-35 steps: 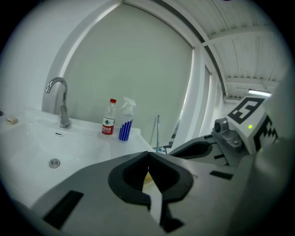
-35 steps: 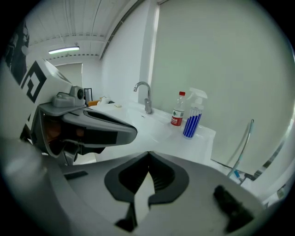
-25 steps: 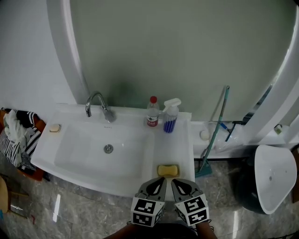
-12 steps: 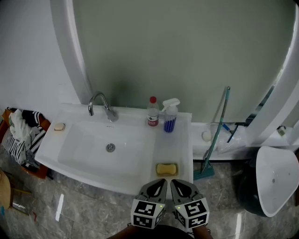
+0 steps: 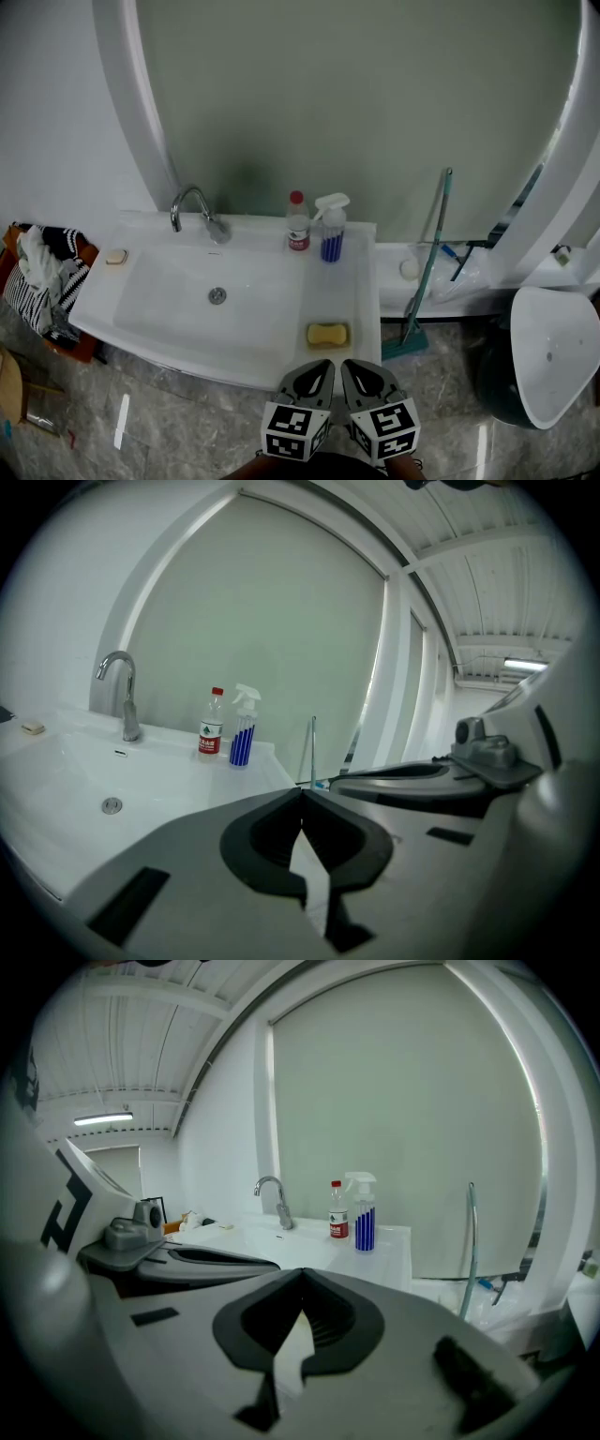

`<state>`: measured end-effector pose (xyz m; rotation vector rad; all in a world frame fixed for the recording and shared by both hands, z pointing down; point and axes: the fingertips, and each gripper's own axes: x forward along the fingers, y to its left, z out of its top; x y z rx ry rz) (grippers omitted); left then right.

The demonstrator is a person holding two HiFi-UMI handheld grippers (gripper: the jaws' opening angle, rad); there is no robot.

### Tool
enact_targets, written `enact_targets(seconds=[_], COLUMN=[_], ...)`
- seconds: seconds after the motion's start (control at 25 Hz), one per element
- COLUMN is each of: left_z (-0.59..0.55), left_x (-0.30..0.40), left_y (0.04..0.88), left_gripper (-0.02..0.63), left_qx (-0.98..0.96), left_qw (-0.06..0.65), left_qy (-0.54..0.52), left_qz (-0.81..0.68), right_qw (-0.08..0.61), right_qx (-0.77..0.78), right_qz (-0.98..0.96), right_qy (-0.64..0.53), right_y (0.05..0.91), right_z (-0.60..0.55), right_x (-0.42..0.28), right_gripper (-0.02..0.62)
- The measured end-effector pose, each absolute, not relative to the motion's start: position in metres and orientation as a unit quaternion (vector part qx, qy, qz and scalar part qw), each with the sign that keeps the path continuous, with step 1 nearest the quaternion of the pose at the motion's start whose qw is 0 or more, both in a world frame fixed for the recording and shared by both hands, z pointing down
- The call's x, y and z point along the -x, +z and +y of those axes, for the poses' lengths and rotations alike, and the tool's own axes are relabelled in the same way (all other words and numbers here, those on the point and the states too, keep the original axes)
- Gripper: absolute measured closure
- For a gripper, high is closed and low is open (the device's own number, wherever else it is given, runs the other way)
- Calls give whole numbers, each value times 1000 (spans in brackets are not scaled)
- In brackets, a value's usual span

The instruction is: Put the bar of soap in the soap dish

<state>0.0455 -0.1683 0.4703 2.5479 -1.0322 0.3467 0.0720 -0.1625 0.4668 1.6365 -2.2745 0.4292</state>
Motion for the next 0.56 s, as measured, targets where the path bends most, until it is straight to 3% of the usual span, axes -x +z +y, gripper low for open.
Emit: enact_targets(seconds=[0.56], left_z=[-151], left_x=[-44], left_y=[470], left_gripper=[595], left_qx=[-902], left_qw=[184], left_qy=[126], left_qz=[-369], right_qw=[159], right_qx=[-573], right_qz=[-791], right_qy=[142], right_y=[467], right_z=[-148], right_x=[-74], right_gripper=[584])
